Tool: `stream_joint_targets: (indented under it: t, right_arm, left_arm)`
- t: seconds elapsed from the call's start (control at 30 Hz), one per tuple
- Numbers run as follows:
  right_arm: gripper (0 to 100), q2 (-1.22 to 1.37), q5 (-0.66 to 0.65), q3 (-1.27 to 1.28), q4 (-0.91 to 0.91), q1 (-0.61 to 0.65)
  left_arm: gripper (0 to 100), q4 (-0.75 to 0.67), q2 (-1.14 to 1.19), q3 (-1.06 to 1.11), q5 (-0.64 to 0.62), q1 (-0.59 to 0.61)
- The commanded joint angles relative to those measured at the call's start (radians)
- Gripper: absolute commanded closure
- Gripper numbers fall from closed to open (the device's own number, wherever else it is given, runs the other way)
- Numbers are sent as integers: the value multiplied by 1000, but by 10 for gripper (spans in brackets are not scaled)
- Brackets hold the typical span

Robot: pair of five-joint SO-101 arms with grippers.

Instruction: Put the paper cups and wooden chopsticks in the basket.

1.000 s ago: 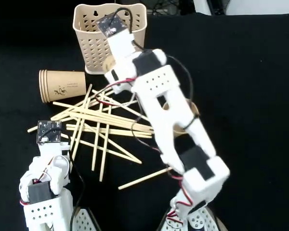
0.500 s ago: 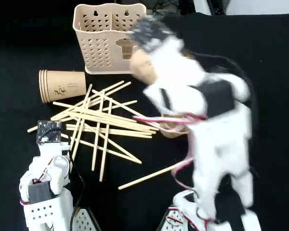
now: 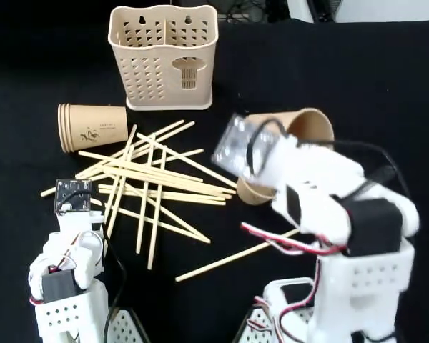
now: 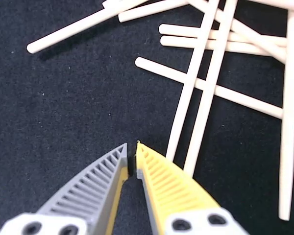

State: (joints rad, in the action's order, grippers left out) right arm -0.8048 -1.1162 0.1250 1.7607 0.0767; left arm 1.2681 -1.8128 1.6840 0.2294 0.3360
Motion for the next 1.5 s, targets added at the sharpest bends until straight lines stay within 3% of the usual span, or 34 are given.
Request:
stream_joint_targets:
  t: [0.0,0.13,0.4,0.63,1.0,1.47]
  right_arm:
    - [986,-45,-173,4,6,-83]
    - [986,-44,-307,38,6,-164]
    - [986,-45,-388,139,6,-149]
    - [986,-42,-396,216,5,-81]
    - [986,-41,-397,220,-129,-114]
    - [986,70,-396,249,-127,-115]
  left_arm:
    - [948,-15,-5,15,9,5]
    - [948,-15,-5,15,9,5]
    - [948,-15,-5,15,9,5]
    - [948,-15,-5,15,9,5]
    - [948,-15,-5,15,9,5]
    - [948,-15,-5,15,9,5]
